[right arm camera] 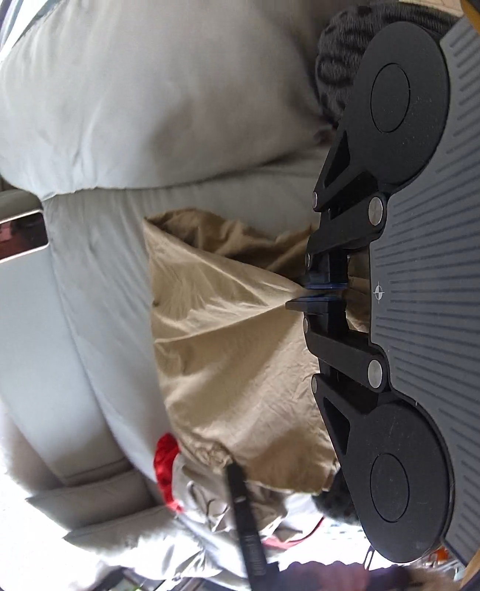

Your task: Fold clothes

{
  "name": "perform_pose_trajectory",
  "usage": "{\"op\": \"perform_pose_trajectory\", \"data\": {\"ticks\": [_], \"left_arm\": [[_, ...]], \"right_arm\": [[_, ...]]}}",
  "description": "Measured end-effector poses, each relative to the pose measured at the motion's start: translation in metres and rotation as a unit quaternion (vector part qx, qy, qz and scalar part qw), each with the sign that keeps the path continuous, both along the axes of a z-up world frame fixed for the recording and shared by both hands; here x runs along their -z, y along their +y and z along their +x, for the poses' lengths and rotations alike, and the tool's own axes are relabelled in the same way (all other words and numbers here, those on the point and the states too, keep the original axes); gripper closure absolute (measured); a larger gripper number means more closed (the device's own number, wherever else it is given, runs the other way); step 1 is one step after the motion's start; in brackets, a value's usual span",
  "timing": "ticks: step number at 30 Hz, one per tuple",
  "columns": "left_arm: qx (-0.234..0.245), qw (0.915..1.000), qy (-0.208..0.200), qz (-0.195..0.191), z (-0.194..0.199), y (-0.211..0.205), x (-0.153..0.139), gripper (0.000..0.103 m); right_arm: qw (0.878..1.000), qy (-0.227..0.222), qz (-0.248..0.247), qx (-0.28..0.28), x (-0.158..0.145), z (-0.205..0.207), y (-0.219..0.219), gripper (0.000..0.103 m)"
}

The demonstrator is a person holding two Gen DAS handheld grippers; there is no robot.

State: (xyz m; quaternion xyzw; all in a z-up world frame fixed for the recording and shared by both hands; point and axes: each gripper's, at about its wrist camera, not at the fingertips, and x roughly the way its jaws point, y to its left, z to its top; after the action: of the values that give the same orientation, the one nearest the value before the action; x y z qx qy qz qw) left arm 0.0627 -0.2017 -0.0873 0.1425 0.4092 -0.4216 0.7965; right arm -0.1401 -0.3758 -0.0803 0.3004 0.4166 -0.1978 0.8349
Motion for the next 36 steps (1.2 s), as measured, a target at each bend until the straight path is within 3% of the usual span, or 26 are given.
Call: {"op": "perform_pose_trajectory", "data": {"ticks": [2, 4, 6, 10, 11, 12, 14, 15, 16, 18, 20, 23, 25, 29, 32, 33, 35, 36], "left_arm": [[0.011, 0.9983, 0.009, 0.057, 0.004, -0.009, 0.023, 0.090], [0.021, 0.9965, 0.004, 0.081, -0.001, -0.006, 0.037, 0.093], [0.026, 0.9968, 0.004, 0.076, -0.009, 0.003, 0.038, 0.093], [0.034, 0.9977, 0.008, 0.058, -0.021, 0.018, 0.046, 0.093], [0.030, 0.9982, 0.011, 0.051, -0.020, 0.020, 0.048, 0.093], [0.024, 0.9986, 0.020, 0.043, -0.018, 0.022, 0.049, 0.093], [0.011, 0.9988, 0.038, 0.030, -0.016, 0.026, 0.050, 0.093], [0.008, 0.9987, 0.042, 0.026, -0.016, 0.027, 0.050, 0.093], [0.005, 0.9987, 0.046, 0.022, -0.017, 0.028, 0.050, 0.092], [-0.002, 0.9986, 0.050, 0.016, -0.019, 0.030, 0.051, 0.092], [-0.008, 0.9985, 0.052, 0.013, -0.020, 0.029, 0.052, 0.091], [-0.008, 0.9987, 0.048, 0.014, -0.021, 0.029, 0.053, 0.091], [-0.008, 0.9986, 0.051, 0.010, -0.019, 0.030, 0.055, 0.091], [-0.008, 0.9981, 0.060, 0.005, -0.013, 0.031, 0.058, 0.092], [-0.009, 0.9978, 0.066, 0.006, -0.012, 0.031, 0.054, 0.092], [-0.007, 0.9970, 0.077, 0.000, -0.011, 0.033, 0.049, 0.094], [-0.002, 0.9925, 0.112, -0.049, -0.004, 0.041, 0.030, 0.094], [-0.005, 0.9898, 0.117, -0.081, 0.002, 0.045, 0.017, 0.090]], "right_arm": [[1.000, 0.002, 0.005, -0.002, 0.003, 0.002, -0.005, 0.099], [1.000, 0.002, 0.009, 0.001, 0.003, 0.004, -0.008, 0.084], [1.000, 0.009, 0.000, 0.008, -0.004, 0.002, -0.011, 0.064], [0.995, -0.041, -0.092, 0.017, -0.038, 0.004, -0.009, 0.062], [0.991, -0.056, -0.120, 0.008, -0.045, 0.011, -0.005, 0.058], [0.988, -0.067, -0.141, -0.004, -0.048, 0.021, -0.001, 0.046], [0.979, -0.083, -0.182, -0.046, -0.042, 0.051, 0.011, 0.043], [0.974, -0.083, -0.197, -0.071, -0.035, 0.067, 0.018, 0.050], [0.970, -0.081, -0.208, -0.090, -0.027, 0.082, 0.024, 0.072], [0.970, -0.082, -0.202, -0.109, -0.013, 0.113, 0.031, 0.099], [0.972, -0.070, -0.199, -0.107, 0.003, 0.135, 0.031, 0.098], [0.962, 0.026, -0.259, -0.086, 0.037, 0.141, 0.019, 0.100], [0.959, 0.078, -0.267, -0.053, 0.048, 0.118, 0.004, 0.103], [0.977, 0.086, -0.192, -0.020, 0.021, 0.076, -0.016, 0.103], [0.968, 0.102, -0.227, 0.032, 0.003, 0.059, -0.029, 0.085], [0.972, 0.083, -0.212, 0.051, -0.001, 0.053, -0.039, 0.083], [0.984, 0.033, -0.157, 0.080, -0.007, 0.043, -0.061, 0.070], [0.988, 0.006, -0.119, 0.097, -0.007, 0.039, -0.071, 0.053]]}}
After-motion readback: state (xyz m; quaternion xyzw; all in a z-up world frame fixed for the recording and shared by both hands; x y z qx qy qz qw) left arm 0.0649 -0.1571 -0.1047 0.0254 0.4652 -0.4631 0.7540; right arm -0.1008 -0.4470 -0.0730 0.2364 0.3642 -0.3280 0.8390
